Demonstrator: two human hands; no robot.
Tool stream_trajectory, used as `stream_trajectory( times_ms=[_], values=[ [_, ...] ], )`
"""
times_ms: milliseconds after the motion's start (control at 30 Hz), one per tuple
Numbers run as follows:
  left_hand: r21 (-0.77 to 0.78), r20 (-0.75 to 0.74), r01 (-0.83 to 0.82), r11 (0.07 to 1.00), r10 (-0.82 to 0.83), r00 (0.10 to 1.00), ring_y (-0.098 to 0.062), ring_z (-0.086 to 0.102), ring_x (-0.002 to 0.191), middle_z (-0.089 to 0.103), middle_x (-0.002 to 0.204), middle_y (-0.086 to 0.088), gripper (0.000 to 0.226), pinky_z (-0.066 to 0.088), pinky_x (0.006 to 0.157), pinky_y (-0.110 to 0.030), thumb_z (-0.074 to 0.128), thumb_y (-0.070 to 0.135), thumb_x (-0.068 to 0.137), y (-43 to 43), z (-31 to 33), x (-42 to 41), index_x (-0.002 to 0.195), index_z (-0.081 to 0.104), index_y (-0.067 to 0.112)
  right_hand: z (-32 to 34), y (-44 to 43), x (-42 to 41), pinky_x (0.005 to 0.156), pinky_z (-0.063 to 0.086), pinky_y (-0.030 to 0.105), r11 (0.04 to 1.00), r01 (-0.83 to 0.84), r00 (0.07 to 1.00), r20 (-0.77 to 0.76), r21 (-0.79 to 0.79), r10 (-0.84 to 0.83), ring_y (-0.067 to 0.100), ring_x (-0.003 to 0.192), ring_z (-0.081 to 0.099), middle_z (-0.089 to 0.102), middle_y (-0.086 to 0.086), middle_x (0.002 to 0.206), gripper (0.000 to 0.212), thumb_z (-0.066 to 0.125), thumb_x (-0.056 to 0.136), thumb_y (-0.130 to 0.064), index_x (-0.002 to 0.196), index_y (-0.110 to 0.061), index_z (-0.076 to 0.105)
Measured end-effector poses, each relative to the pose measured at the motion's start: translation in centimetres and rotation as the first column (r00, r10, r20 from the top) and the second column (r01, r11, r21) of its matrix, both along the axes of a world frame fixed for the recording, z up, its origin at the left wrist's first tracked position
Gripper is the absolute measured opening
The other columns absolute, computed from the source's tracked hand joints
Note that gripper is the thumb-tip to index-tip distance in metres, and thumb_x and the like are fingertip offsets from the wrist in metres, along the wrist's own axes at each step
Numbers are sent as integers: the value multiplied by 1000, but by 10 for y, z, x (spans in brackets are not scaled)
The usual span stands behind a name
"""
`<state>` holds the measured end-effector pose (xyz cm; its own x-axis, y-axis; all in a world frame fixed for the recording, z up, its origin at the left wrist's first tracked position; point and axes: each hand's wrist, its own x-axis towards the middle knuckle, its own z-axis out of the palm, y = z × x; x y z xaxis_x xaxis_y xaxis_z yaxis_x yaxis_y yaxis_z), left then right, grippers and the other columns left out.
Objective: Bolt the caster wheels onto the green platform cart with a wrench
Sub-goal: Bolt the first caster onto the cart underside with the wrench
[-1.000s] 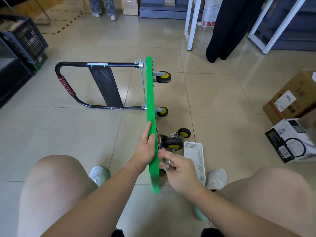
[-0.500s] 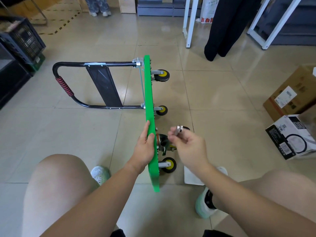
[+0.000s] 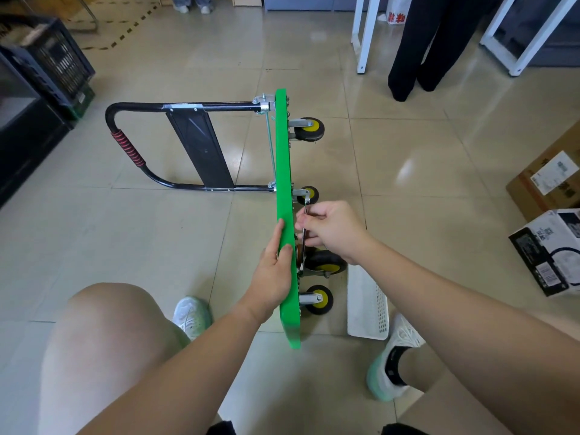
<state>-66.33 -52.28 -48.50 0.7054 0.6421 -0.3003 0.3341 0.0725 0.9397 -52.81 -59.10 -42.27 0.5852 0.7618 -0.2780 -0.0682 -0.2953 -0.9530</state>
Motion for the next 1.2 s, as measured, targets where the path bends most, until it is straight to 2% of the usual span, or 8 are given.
stream_trajectory(
  times_ms=[300,500,733,867,933,1000,1100,1200],
  values=[
    [13,26,10,1000,-10,1000,-7,44,142,43,158,17,53,35,123,-37,34,26,112,1,0,0,160,26,48,-6,-1,-18,80,62,43,1000,21,984,174,13,-23,23,88,73,74,-3,81,26,66,95,-20,75,-36,73],
    [8,5,8,1000,-8,1000,-8,43,142,41,159,15,53,33,123,-36,33,27,113,-1,6,-1,160,25,48,-1,0,-18,81,62,43,1000,11,988,151,-9,-9,22,90,73,75,1,88,20,67,94,-18,82,-33,72],
    [-6,23,7,1000,-7,1000,-7,51,137,51,152,13,52,37,122,-37,36,27,112,1,-1,-1,160,26,47,-12,-32,-41,88,60,40,990,101,983,142,103,-115,19,93,73,76,-6,89,22,68,93,-14,83,-32,75],
    [-28,13,-6,1000,6,1000,-7,65,113,70,123,13,52,50,106,-32,37,28,111,1,-1,-1,152,28,58,-25,-55,-67,87,52,20,980,133,968,192,144,-160,6,93,71,75,-16,90,38,67,90,-2,84,-38,76],
    [-31,-4,-9,999,9,1000,-16,64,97,70,113,3,52,53,97,-40,36,31,110,1,1,-2,153,28,59,-37,-68,-82,90,55,27,979,110,960,237,169,-148,9,95,72,76,-13,99,45,62,91,-1,92,-43,76],
    [-22,-17,1,1000,-2,1000,-17,61,95,66,109,3,53,53,91,-37,34,31,111,1,3,-2,157,26,54,-52,-79,-93,92,57,34,980,49,921,371,192,-119,5,101,71,73,-8,115,41,54,88,-2,102,-33,76],
    [12,-9,-6,1000,6,1000,-5,56,110,58,131,15,51,43,92,-19,34,29,112,0,2,-2,159,27,49,-64,-93,-109,98,54,29,986,-15,859,506,167,-72,-10,120,55,64,-10,126,34,47,85,-9,101,-25,71],
    [19,-22,-16,1000,17,1000,-5,51,125,47,152,15,52,32,103,-18,35,30,112,-2,3,-2,159,26,48,-69,-101,-117,102,52,38,979,-35,790,606,203,-98,-1,130,51,64,-11,126,33,46,84,-12,105,-27,68]
  ],
)
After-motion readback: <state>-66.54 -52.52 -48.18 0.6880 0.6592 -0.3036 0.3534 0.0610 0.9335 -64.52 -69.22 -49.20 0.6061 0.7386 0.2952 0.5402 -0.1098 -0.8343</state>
